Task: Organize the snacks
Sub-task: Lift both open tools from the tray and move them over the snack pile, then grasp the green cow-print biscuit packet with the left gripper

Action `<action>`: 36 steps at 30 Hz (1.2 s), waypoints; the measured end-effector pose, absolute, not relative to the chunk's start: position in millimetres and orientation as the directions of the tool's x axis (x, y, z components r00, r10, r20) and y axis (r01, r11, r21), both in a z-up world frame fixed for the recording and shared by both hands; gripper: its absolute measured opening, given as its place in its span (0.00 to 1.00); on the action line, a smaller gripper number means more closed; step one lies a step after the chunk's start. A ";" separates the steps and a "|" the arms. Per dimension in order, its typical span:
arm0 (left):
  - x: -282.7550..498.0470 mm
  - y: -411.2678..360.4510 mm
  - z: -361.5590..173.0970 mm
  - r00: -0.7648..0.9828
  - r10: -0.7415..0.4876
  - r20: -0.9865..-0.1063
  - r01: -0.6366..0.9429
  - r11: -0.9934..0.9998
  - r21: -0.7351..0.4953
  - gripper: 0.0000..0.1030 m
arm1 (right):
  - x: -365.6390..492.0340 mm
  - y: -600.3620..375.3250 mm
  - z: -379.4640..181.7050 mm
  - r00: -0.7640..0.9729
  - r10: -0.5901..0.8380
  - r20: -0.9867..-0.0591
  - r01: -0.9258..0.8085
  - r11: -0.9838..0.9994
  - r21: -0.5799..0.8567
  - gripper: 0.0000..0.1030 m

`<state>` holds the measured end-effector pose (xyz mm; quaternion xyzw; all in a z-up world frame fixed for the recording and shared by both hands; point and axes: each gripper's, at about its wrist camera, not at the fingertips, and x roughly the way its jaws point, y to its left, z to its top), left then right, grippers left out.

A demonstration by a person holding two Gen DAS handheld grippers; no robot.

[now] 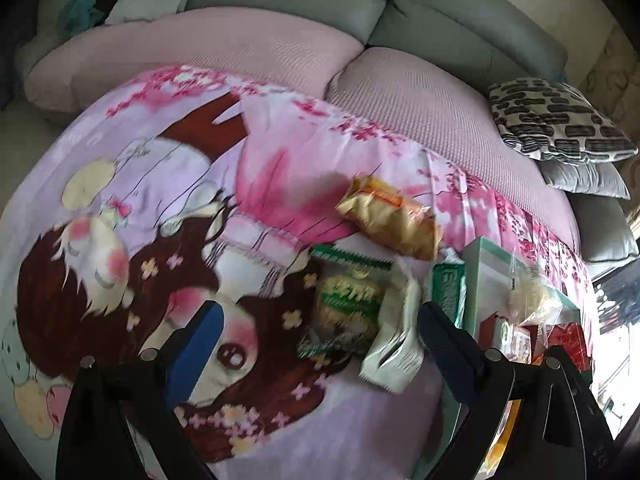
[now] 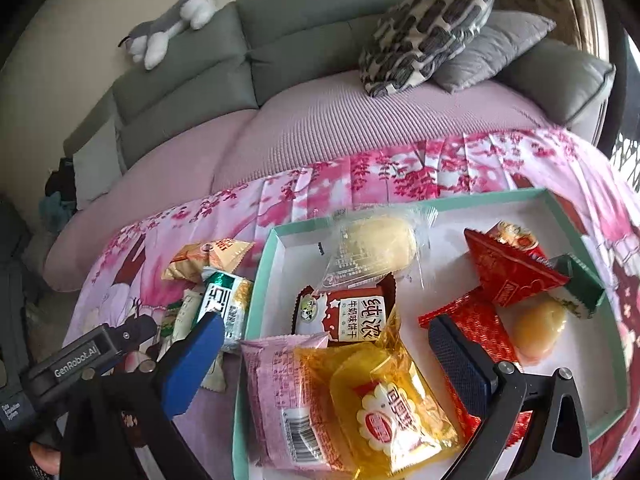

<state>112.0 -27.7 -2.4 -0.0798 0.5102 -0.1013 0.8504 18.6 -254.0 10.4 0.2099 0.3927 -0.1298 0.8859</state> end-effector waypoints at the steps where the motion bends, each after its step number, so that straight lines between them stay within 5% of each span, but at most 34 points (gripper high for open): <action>1: 113.4 -31.8 -2.6 0.457 -0.256 -0.852 0.104 0.967 -0.234 0.95 | 18.3 -255.7 7.2 0.654 -0.061 -0.754 0.400 0.874 0.276 1.00; 13: 100.6 -15.3 22.6 0.494 -0.292 -0.819 0.190 0.955 -0.227 0.95 | -14.7 -241.4 17.0 0.692 -0.087 -0.716 0.439 0.839 0.323 1.00; 22: 106.8 71.3 16.4 0.516 -0.206 -0.831 -0.016 0.968 -0.250 0.95 | 1.5 -188.9 23.0 0.702 -0.020 -0.712 0.310 0.909 0.280 0.99; 36: 116.8 -1.8 -8.0 0.406 -0.362 -0.839 0.203 0.931 -0.303 0.84 | 16.4 -178.2 18.4 0.693 -0.030 -0.720 0.283 0.930 0.233 0.59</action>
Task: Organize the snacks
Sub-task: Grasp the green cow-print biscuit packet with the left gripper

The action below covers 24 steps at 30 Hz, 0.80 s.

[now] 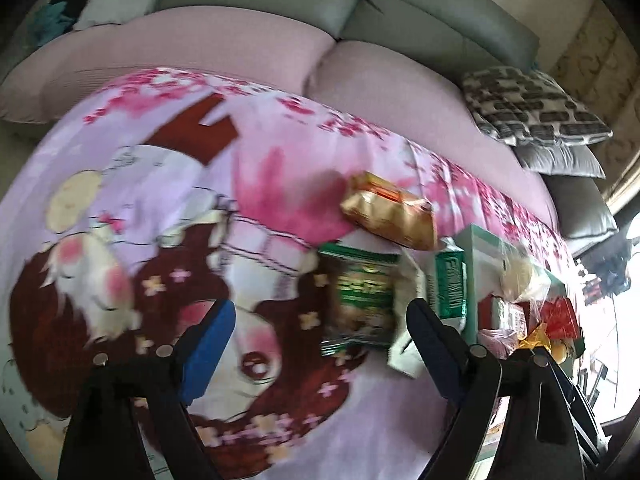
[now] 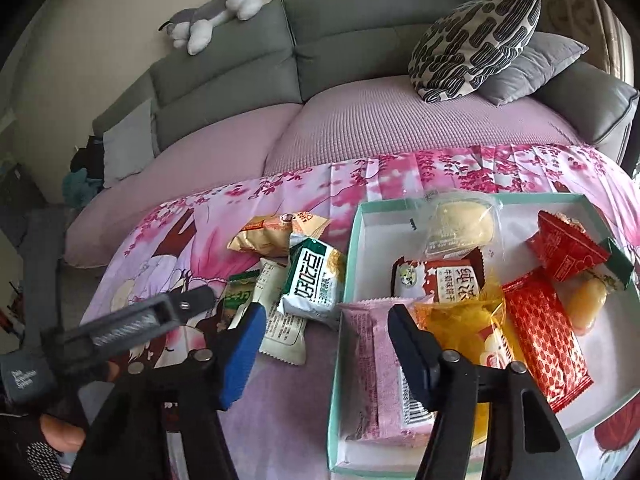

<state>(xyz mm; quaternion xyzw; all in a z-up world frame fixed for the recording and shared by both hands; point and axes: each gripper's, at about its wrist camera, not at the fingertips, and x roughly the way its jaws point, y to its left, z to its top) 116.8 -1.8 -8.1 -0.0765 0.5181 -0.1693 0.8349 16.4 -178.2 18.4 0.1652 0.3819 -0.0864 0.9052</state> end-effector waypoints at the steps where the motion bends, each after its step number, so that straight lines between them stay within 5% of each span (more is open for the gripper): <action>1: 118.6 -5.6 -10.2 0.400 -0.365 -0.841 0.210 0.929 -0.304 0.79 | 18.0 -178.8 17.2 0.689 -0.032 -0.724 0.284 0.931 0.230 0.58; 18: 141.3 -25.8 -39.0 0.330 -0.395 -0.858 0.226 0.915 -0.334 0.73 | 43.2 -190.8 1.2 0.638 -0.063 -0.767 0.319 0.929 0.188 0.54; 24: 137.8 -29.2 -41.0 0.309 -0.392 -0.867 0.233 0.915 -0.331 0.53 | 43.5 -188.7 0.3 0.635 -0.065 -0.770 0.322 0.928 0.187 0.54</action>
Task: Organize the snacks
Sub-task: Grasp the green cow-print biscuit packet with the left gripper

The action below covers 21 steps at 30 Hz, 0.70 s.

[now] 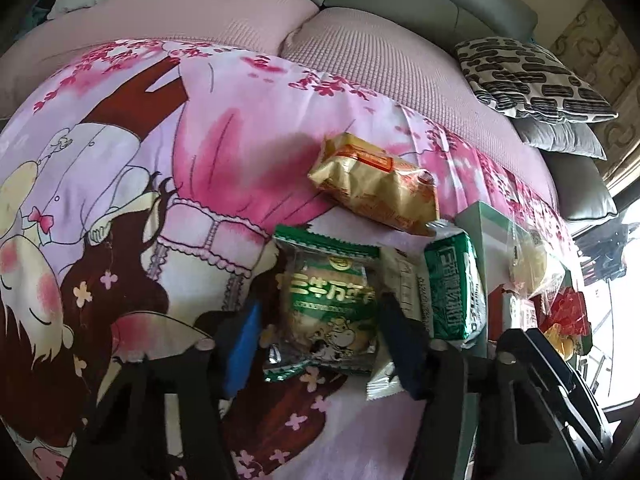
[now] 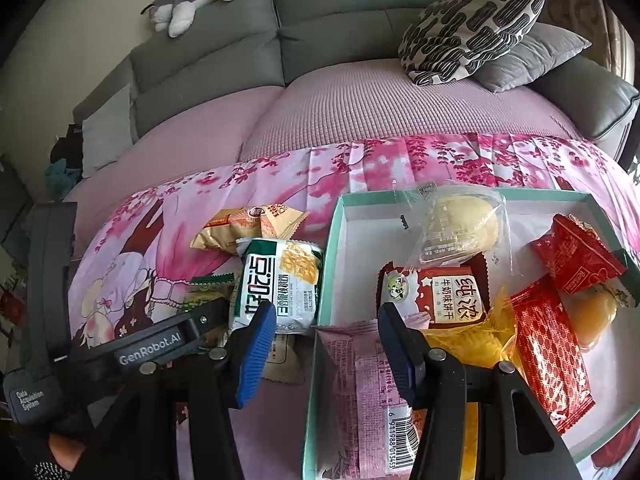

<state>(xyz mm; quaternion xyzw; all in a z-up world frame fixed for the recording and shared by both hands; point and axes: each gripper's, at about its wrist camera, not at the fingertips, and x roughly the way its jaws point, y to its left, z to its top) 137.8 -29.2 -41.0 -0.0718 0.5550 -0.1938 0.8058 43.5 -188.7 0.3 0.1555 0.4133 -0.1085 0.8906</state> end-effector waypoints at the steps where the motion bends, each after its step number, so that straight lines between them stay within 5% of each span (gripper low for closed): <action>1: 136.7 -30.1 -41.0 0.314 -0.384 -0.869 0.233 0.918 -0.321 0.53 | 42.9 -189.0 0.6 0.636 -0.063 -0.769 0.322 0.927 0.191 0.54; 21: 139.0 28.6 -35.5 0.395 -0.191 -0.899 0.050 0.981 -0.186 0.52 | 49.8 -161.3 1.7 0.642 -0.017 -0.767 0.250 0.950 0.188 0.54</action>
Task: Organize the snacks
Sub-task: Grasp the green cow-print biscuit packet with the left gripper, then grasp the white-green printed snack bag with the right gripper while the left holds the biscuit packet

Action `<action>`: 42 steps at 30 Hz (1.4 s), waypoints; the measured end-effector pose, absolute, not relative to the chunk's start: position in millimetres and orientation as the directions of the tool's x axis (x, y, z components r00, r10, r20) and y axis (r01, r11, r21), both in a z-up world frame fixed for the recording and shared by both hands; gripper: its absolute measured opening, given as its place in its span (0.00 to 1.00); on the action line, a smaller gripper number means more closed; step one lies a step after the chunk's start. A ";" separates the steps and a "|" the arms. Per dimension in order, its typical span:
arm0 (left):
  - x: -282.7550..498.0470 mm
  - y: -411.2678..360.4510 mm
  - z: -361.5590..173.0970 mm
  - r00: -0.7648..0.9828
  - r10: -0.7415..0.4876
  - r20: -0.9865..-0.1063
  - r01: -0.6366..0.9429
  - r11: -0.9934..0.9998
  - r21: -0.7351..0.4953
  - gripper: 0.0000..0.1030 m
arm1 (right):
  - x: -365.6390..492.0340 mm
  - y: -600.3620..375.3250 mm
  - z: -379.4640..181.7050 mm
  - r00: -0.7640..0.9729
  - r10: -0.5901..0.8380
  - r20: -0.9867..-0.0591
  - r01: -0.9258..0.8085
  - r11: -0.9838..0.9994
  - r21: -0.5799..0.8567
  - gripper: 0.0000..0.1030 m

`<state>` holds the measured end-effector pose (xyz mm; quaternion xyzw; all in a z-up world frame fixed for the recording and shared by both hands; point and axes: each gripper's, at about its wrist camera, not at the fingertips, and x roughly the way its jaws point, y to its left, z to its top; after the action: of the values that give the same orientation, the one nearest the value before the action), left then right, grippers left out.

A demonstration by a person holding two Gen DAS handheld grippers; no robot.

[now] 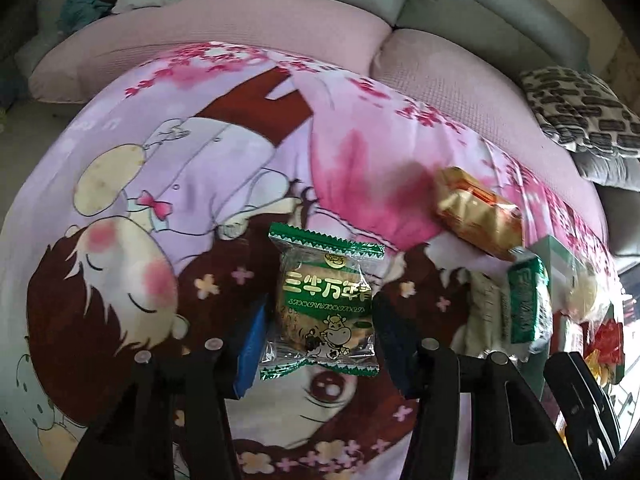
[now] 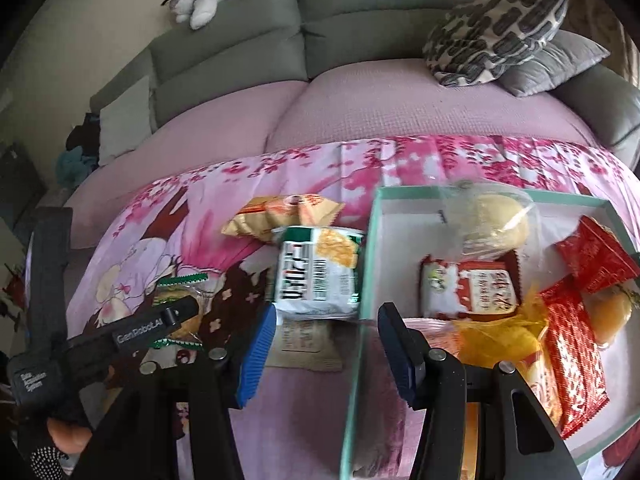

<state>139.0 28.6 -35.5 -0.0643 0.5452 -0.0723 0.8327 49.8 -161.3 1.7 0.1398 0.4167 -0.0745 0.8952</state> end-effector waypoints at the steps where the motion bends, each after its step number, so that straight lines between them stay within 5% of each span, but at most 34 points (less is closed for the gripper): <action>1: 139.4 29.1 -36.3 0.392 -0.192 -0.900 0.050 0.981 -0.187 0.52 | 50.4 -159.9 1.5 0.641 -0.019 -0.767 0.248 0.951 0.184 0.54; 32: 143.8 32.0 -38.6 0.368 -0.232 -0.901 0.042 0.971 -0.233 0.53 | 99.9 -157.5 -13.3 0.575 -0.050 -0.817 0.243 0.964 0.111 0.55; 42: 142.9 34.3 -37.2 0.366 -0.236 -0.900 0.029 0.970 -0.243 0.53 | 97.9 -129.4 -8.8 0.591 0.065 -0.804 0.133 0.975 0.176 0.55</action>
<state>142.9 34.3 -37.2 -0.0930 0.5570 -0.0806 0.8213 97.9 -129.4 -8.8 0.1092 0.4518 -0.0192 0.8852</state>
